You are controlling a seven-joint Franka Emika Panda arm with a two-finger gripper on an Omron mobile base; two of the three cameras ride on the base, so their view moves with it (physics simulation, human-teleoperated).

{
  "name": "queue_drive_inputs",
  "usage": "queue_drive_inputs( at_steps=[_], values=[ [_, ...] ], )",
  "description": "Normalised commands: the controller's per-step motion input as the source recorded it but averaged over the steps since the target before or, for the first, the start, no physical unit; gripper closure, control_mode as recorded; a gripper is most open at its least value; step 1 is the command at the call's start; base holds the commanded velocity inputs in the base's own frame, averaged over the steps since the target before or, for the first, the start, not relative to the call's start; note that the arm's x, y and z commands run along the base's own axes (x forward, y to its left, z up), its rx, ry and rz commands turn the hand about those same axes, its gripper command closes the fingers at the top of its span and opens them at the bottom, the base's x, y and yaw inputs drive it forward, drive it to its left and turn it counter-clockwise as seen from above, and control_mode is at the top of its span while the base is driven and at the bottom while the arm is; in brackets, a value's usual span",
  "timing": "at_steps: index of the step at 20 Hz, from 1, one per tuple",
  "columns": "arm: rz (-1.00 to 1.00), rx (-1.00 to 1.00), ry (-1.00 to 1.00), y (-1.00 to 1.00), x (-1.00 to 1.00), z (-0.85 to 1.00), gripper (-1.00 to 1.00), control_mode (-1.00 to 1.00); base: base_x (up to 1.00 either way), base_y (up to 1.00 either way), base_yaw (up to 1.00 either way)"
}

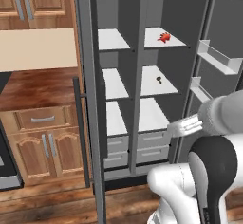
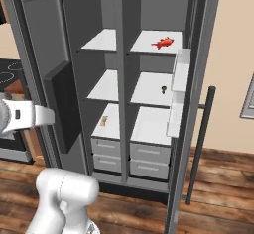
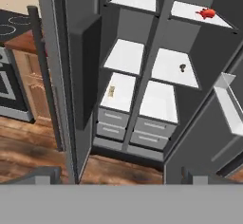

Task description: Pick up the frozen fish from the freezer, place it on any shelf in the fridge, and close the fridge and freezer doors when done.

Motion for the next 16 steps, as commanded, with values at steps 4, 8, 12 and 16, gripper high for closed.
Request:
queue_drive_inputs(
  at_steps=[4,8,12,16],
  values=[
    [0.0,0.0,-0.35,1.0,-0.12,0.0,-1.0,-1.0,0.0,0.0,0.0],
    [-0.01,0.0,-0.3,1.0,0.0,0.0,-1.0,-1.0,0.0,0.0,0.0],
    [-0.1,0.04,-0.26,1.0,0.23,-0.01,-1.0,-1.0,0.0,0.0,0.0],
    [-0.16,0.09,-0.23,1.0,0.43,-0.14,-1.0,-1.0,0.0,0.0,0.0]
  ],
)
